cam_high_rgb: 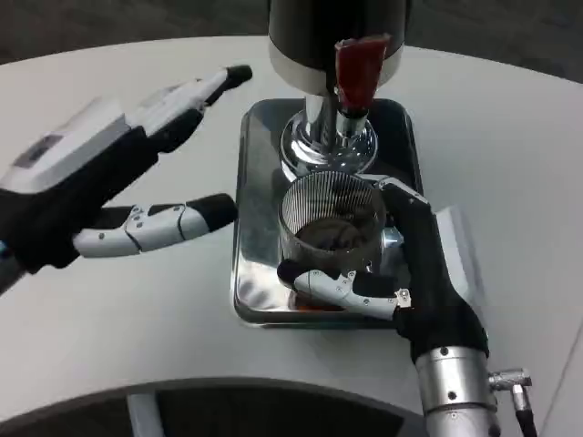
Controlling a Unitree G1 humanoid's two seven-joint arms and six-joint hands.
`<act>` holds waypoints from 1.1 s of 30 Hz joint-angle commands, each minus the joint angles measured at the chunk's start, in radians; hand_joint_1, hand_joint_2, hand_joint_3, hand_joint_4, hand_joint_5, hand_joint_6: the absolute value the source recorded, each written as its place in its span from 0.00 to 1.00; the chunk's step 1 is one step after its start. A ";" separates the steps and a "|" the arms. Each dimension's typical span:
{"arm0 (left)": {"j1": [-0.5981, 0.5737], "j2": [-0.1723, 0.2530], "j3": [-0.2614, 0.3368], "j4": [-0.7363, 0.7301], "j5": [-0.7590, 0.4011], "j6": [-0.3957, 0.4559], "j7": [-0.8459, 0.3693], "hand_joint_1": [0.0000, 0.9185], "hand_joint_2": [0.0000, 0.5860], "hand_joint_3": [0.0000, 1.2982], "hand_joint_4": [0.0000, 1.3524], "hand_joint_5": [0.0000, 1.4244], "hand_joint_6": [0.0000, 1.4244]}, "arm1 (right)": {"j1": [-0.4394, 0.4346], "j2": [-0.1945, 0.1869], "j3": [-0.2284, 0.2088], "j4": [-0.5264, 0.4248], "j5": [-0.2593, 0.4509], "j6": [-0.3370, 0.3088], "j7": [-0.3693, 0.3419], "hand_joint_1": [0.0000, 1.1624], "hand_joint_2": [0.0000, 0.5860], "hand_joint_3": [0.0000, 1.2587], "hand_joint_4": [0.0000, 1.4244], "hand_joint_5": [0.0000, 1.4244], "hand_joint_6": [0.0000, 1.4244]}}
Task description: Grasp the cup under the faucet to collect the drink, then remove the cup.
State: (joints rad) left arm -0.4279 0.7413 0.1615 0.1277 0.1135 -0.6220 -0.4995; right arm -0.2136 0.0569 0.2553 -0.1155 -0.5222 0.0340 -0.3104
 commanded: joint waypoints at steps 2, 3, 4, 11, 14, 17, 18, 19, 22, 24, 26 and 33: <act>0.091 0.046 0.021 -0.092 0.067 0.033 0.018 0.00 0.25 0.00 0.00 0.00 0.00 | 0.054 0.001 0.003 -0.139 -0.006 0.029 0.039 0.99 0.23 0.55 0.62 0.68 0.97; 0.110 0.051 0.023 -0.108 0.079 0.036 0.018 0.00 0.24 0.00 0.00 0.00 0.00 | 0.058 -0.003 0.001 -0.158 -0.006 0.033 0.050 0.99 0.23 0.55 0.62 0.68 0.97; 0.122 0.055 0.024 -0.119 0.086 0.039 0.019 0.00 0.24 0.00 0.00 0.00 0.00 | 0.062 -0.008 -0.001 -0.177 -0.004 0.037 0.063 0.99 0.23 0.55 0.62 0.68 0.98; 0.276 0.037 0.082 -0.253 0.190 0.060 0.083 0.00 0.16 0.00 0.00 0.00 0.00 | 0.122 -0.017 -0.010 -0.302 0.018 0.062 0.126 0.98 0.23 0.56 0.62 0.69 0.98; 0.346 0.015 0.108 -0.321 0.250 0.084 0.124 0.00 0.14 0.00 0.00 0.00 0.00 | 0.151 -0.007 -0.007 -0.339 0.035 0.060 0.134 0.98 0.23 0.56 0.62 0.69 0.98; 0.396 0.006 0.111 -0.370 0.290 0.122 0.136 0.00 0.11 0.00 0.00 0.00 0.00 | 0.171 -0.006 0.006 -0.376 0.031 0.062 0.145 0.98 0.23 0.56 0.63 0.69 0.98; 0.412 0.002 0.112 -0.392 0.306 0.138 0.138 0.00 0.11 0.00 0.00 0.00 0.00 | 0.176 -0.006 0.010 -0.386 0.029 0.063 0.148 0.98 0.23 0.56 0.63 0.69 0.98; 0.422 0.000 0.112 -0.409 0.317 0.150 0.140 0.00 0.11 0.00 0.00 0.00 0.00 | 0.183 -0.008 0.015 -0.403 0.027 0.065 0.156 0.98 0.23 0.56 0.63 0.69 0.98; 0.449 -0.014 0.115 -0.465 0.359 0.195 0.148 0.00 0.08 0.00 0.00 0.00 0.00 | 0.199 -0.017 0.029 -0.450 0.025 0.073 0.187 0.98 0.22 0.56 0.63 0.69 0.98; 0.462 -0.027 0.108 -0.507 0.388 0.230 0.149 0.00 0.06 0.00 0.00 0.00 0.00 | 0.207 -0.028 0.035 -0.487 0.024 0.078 0.216 0.98 0.22 0.56 0.63 0.69 0.98; 0.469 -0.037 0.097 -0.539 0.410 0.254 0.148 0.00 0.06 0.00 0.00 0.00 0.00 | 0.211 -0.038 0.036 -0.523 0.025 0.087 0.244 0.98 0.22 0.56 0.63 0.69 0.98; 0.457 -0.075 0.036 -0.610 0.472 0.317 0.148 0.00 0.04 0.00 0.00 0.00 0.00 | 0.260 -0.043 0.032 -0.607 0.032 0.095 0.294 0.98 0.22 0.56 0.64 0.69 0.98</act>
State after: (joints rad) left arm 0.0283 0.6807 0.2163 -0.4599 0.5618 -0.3235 -0.3637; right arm 0.0264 0.0089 0.2841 -0.6740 -0.5012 0.1458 -0.0149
